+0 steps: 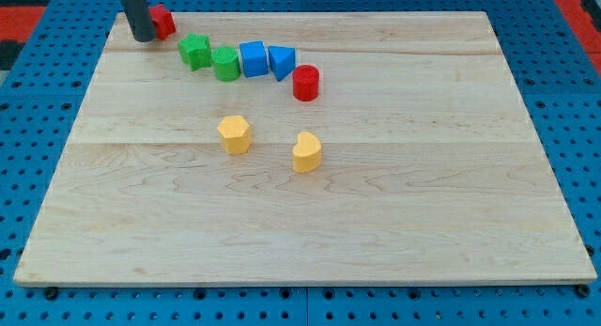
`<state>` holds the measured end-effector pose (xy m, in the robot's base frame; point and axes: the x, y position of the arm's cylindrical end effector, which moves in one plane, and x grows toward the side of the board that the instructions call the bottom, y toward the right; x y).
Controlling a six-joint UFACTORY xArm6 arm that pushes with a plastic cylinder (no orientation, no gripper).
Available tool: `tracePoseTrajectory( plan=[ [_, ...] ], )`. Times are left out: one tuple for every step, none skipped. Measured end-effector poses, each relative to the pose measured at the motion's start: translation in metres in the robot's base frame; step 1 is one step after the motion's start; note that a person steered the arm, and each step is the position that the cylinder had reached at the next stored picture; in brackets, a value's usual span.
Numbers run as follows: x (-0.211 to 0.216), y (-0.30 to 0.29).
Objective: Push the green star to the bottom of the blue triangle
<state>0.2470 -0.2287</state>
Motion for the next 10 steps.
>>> tracePoseTrajectory(
  plan=[
    [-0.001,0.000],
    [-0.001,-0.002],
    [-0.001,-0.008],
    [0.010,-0.003],
    [0.014,0.022],
    [0.019,0.055],
    [0.036,0.091],
    [0.080,0.117],
    [0.082,0.151],
    [0.086,0.180]
  ],
)
